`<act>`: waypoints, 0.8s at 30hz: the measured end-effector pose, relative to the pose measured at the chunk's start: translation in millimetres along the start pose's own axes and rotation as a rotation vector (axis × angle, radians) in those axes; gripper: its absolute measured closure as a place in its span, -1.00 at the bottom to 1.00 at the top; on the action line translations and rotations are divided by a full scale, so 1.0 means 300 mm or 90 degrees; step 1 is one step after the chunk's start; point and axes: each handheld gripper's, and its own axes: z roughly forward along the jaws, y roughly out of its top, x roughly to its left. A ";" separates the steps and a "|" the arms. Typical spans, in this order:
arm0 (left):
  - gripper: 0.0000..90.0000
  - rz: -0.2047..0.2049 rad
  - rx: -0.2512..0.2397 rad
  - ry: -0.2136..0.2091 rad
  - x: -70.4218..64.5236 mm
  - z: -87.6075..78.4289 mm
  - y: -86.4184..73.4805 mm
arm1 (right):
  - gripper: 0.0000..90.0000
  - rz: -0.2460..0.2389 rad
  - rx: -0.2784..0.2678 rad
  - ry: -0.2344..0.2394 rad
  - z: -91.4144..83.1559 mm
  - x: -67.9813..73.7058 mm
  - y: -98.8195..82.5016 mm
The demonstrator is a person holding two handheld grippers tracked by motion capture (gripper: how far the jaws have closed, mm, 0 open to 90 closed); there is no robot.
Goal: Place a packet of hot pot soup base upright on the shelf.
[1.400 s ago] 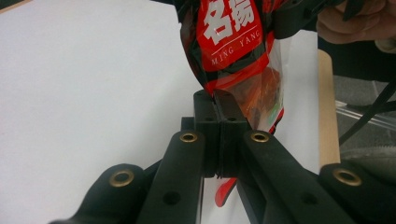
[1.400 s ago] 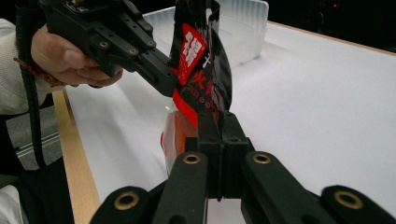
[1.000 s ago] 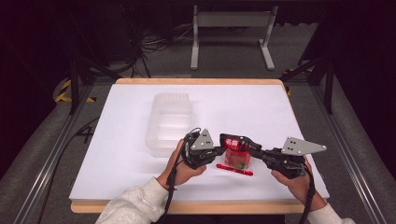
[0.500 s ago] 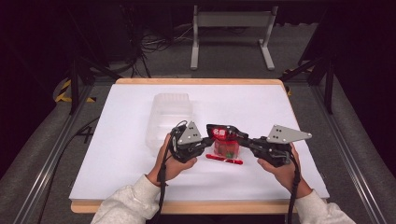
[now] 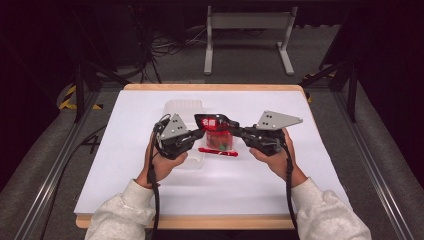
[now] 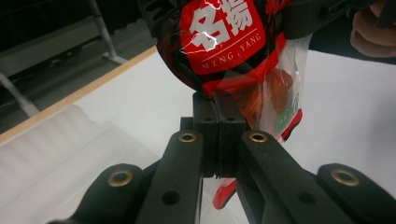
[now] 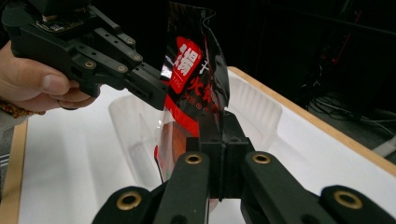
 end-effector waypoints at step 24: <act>0.98 -0.073 -0.016 0.050 0.191 -0.059 -0.123 | 1.00 0.009 0.009 0.025 0.281 0.011 0.056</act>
